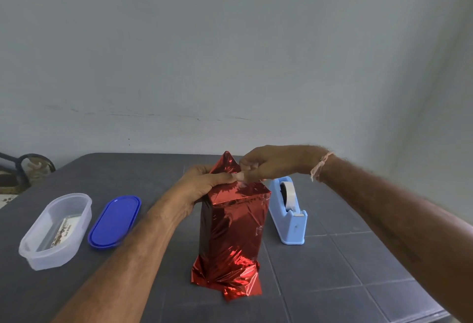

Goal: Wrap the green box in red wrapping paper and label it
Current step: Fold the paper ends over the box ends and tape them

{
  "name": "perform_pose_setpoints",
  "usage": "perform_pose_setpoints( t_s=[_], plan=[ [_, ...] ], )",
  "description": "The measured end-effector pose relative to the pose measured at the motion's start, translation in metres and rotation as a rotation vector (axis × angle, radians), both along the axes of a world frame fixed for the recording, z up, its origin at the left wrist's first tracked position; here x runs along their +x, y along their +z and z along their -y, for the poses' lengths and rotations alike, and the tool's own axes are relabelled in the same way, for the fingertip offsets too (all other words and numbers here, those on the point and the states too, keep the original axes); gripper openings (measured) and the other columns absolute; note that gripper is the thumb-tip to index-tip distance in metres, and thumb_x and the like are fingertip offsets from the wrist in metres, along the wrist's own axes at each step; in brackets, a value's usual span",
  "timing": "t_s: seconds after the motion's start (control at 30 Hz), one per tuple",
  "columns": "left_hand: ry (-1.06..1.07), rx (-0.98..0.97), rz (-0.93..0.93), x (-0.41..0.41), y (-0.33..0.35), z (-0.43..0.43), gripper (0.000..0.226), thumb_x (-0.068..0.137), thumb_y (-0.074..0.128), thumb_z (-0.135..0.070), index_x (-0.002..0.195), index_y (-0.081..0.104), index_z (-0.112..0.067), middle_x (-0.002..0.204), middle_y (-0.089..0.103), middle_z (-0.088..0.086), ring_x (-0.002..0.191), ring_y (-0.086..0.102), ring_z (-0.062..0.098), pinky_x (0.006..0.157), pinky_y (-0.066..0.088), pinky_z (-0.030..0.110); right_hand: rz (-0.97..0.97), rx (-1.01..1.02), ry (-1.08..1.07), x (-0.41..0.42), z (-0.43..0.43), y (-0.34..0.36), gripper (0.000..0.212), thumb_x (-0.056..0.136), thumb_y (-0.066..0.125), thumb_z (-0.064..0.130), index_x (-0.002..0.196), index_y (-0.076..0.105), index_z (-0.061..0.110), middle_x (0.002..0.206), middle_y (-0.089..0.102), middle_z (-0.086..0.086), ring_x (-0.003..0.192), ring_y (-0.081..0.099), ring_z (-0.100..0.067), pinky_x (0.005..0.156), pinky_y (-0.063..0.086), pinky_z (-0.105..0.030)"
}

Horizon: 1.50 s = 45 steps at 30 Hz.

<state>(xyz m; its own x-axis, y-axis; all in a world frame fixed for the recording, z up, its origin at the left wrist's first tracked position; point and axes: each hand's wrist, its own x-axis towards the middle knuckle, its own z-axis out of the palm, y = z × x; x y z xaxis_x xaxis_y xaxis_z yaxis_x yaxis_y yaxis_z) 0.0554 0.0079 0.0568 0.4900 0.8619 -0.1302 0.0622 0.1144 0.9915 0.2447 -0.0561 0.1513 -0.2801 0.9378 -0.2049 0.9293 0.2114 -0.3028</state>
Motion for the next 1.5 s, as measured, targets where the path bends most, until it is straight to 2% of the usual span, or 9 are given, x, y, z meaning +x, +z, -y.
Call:
perform_pose_setpoints(
  t_s=[0.07,0.53,0.87,0.93,1.03,1.13,1.27,1.37,1.5],
  plan=[
    [0.0,-0.004,0.006,0.0,0.001,0.001,0.041,0.07,0.09,-0.021,0.105,0.077,-0.005,0.094,0.079,0.016,0.076,0.075,0.023,0.075,0.06,0.033,0.037,0.012,-0.01,-0.001,-0.001,-0.001,0.037,0.097,0.06,0.055,0.085,0.063,0.02,0.097,0.068,-0.009,0.086,0.058,-0.016,0.081,0.049,-0.036],
    [-0.025,-0.003,0.011,0.0,0.0,0.0,0.043,0.073,0.09,-0.023,0.11,0.076,-0.004,0.098,0.079,0.016,0.09,0.076,0.029,0.087,0.061,0.037,0.239,0.02,-0.035,-0.001,-0.007,-0.001,0.03,0.093,0.061,0.063,0.079,0.058,0.036,0.094,0.066,0.009,0.09,0.062,-0.011,0.088,0.053,-0.038],
    [-0.035,0.014,-0.001,0.001,0.001,0.001,0.042,0.073,0.09,-0.025,0.109,0.077,-0.006,0.097,0.079,0.015,0.09,0.077,0.03,0.087,0.061,0.038,0.427,0.059,-0.125,-0.008,-0.009,0.006,0.064,0.082,0.059,0.08,0.104,0.073,0.022,0.103,0.073,0.004,0.099,0.066,-0.018,0.091,0.053,-0.041],
    [-0.034,0.015,-0.005,0.0,0.003,0.002,0.039,0.075,0.089,-0.025,0.107,0.077,-0.006,0.096,0.079,0.014,0.088,0.077,0.029,0.085,0.061,0.037,0.463,0.075,-0.135,-0.01,-0.01,0.006,0.067,0.08,0.058,0.083,0.101,0.072,0.022,0.101,0.073,0.004,0.097,0.066,-0.018,0.088,0.052,-0.039],
    [-0.031,0.018,-0.012,0.0,0.003,0.004,0.038,0.075,0.088,-0.025,0.106,0.077,-0.006,0.096,0.079,0.014,0.086,0.076,0.027,0.083,0.061,0.034,0.526,0.099,-0.196,-0.003,-0.009,0.008,0.073,0.07,0.054,0.094,0.076,0.06,0.021,0.078,0.065,0.006,0.074,0.06,-0.015,0.072,0.047,-0.034],
    [-0.025,0.023,-0.008,0.0,0.004,0.006,0.035,0.076,0.088,-0.024,0.104,0.077,-0.007,0.095,0.08,0.013,0.082,0.076,0.025,0.077,0.06,0.031,0.296,-0.034,-0.25,0.011,-0.006,0.0,0.071,0.073,0.058,0.089,0.076,0.063,0.018,0.077,0.068,0.003,0.072,0.066,-0.015,0.071,0.056,-0.034],
    [-0.005,0.014,0.023,0.0,0.004,0.008,0.027,0.077,0.087,-0.02,0.099,0.078,-0.008,0.094,0.079,0.015,0.075,0.074,0.021,0.071,0.061,0.027,-0.194,-0.124,-0.341,0.026,0.002,-0.018,0.049,0.09,0.072,0.054,0.099,0.069,0.006,0.085,0.07,0.001,0.075,0.072,-0.014,0.065,0.055,-0.027],
    [0.001,0.011,0.022,0.0,0.004,0.009,0.025,0.076,0.088,-0.02,0.097,0.078,-0.009,0.093,0.079,0.015,0.073,0.074,0.02,0.071,0.06,0.028,-0.368,-0.135,-0.343,0.037,0.011,-0.019,0.024,0.096,0.069,0.032,0.102,0.071,0.009,0.091,0.072,-0.002,0.085,0.073,-0.018,0.065,0.055,-0.026],
    [0.004,0.009,0.022,0.001,0.005,0.009,0.026,0.078,0.087,-0.019,0.099,0.078,-0.007,0.094,0.079,0.016,0.076,0.074,0.022,0.075,0.06,0.03,-0.413,-0.067,-0.408,0.027,0.014,-0.025,0.046,0.088,0.07,0.061,0.097,0.068,0.016,0.087,0.071,0.001,0.075,0.07,-0.011,0.064,0.053,-0.026]
  ],
)
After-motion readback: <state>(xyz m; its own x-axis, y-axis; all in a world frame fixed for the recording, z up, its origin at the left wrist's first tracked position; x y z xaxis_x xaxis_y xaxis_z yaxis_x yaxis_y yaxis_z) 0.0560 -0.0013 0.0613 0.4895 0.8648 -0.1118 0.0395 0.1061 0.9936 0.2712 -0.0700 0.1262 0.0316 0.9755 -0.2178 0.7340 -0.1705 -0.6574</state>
